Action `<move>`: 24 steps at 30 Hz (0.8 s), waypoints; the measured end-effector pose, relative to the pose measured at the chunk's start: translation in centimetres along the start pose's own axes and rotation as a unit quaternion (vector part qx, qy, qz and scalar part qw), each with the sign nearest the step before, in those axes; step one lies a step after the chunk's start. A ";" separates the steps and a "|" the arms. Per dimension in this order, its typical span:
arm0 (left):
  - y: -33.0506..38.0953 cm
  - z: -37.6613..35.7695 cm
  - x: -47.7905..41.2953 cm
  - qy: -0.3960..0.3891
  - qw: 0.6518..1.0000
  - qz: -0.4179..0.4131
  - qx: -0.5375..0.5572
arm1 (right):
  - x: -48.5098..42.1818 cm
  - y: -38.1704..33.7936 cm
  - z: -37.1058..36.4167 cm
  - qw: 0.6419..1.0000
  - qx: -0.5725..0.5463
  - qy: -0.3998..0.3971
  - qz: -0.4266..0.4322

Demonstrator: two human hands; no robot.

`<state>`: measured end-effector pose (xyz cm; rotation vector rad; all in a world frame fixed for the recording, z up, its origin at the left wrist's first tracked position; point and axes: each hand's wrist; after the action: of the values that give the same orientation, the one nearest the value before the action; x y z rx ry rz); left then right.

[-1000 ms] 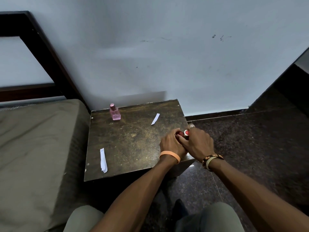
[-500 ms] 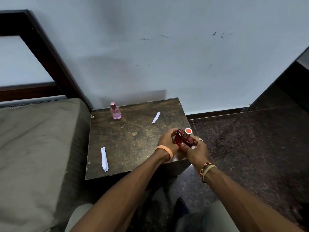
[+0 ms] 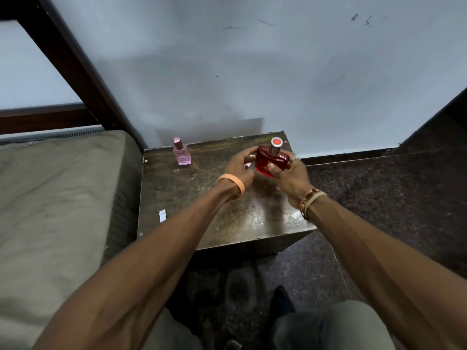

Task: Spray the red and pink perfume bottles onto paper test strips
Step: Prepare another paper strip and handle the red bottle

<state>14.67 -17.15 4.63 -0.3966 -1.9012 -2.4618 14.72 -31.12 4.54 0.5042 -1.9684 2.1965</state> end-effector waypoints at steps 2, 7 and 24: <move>0.4 1.3 -1.2 -0.004 1.000 -0.007 -0.001 | -2.2 -0.4 -0.4 1.000 0.005 -0.003 0.009; -0.2 3.2 -3.2 -0.007 0.999 0.007 -0.044 | -6.4 -0.6 -1.2 0.999 0.038 -0.019 0.024; -4.0 0.5 -3.0 0.033 0.997 0.070 -0.004 | -8.7 -1.1 -1.8 0.994 0.078 -0.072 0.034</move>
<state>17.02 -16.09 0.36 -0.4285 -1.7748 -2.3628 22.88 -28.20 2.46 0.6431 -1.9176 2.4318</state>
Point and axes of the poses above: each hand's wrist, its own x-axis away from the middle knuckle, its own z-axis out of the back of the hand, y = z × x, and after that the axes turned 9 degrees about -y, right-handed
